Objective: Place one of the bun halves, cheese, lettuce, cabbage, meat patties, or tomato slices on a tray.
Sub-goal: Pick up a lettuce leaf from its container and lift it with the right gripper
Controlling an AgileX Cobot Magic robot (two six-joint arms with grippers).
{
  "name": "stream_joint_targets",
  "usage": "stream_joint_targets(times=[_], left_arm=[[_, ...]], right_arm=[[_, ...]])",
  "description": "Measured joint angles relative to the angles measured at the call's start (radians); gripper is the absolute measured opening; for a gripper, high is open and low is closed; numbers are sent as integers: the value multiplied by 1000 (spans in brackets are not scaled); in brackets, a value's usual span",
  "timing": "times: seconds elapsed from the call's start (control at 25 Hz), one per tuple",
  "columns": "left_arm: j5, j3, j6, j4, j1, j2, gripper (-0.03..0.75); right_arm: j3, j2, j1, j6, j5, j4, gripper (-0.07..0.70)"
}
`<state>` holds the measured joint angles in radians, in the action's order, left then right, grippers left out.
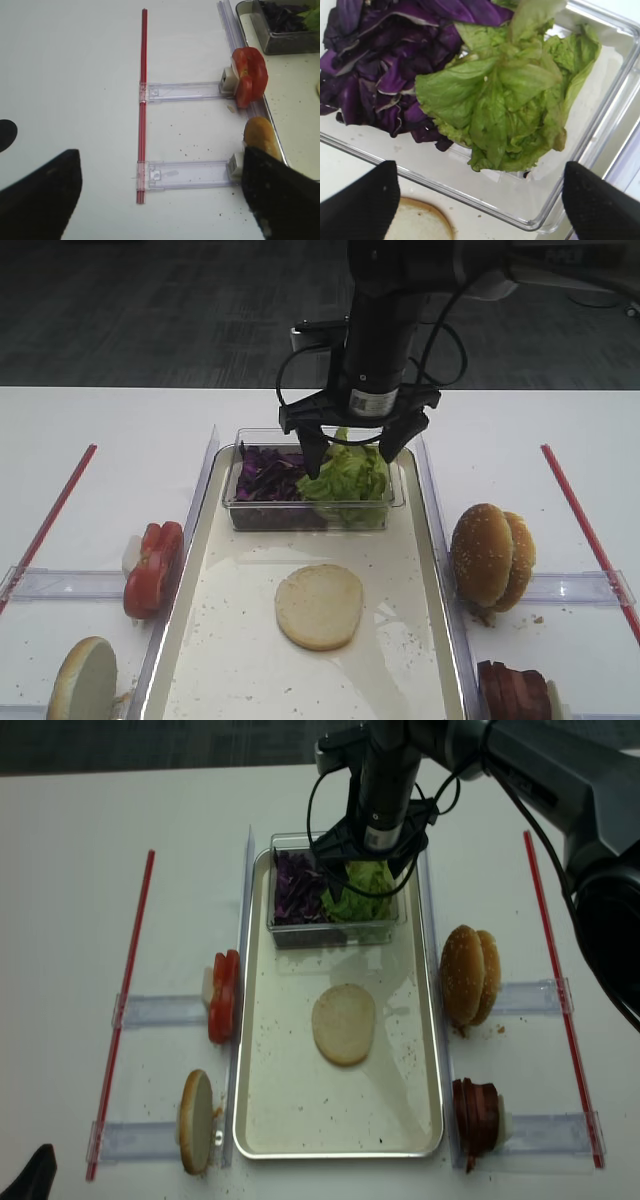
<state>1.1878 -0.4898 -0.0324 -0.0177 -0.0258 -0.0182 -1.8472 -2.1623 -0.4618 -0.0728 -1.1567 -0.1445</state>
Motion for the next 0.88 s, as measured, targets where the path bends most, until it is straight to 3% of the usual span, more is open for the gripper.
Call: stream_joint_targets(times=[0.4,0.88], left_arm=[[0,0,0,0,0,0,598],[0,0,0,0,0,0,598]], right_arm=[[0,0,0,2,41,0,665],[-9,-66,0,27,59,0,599]])
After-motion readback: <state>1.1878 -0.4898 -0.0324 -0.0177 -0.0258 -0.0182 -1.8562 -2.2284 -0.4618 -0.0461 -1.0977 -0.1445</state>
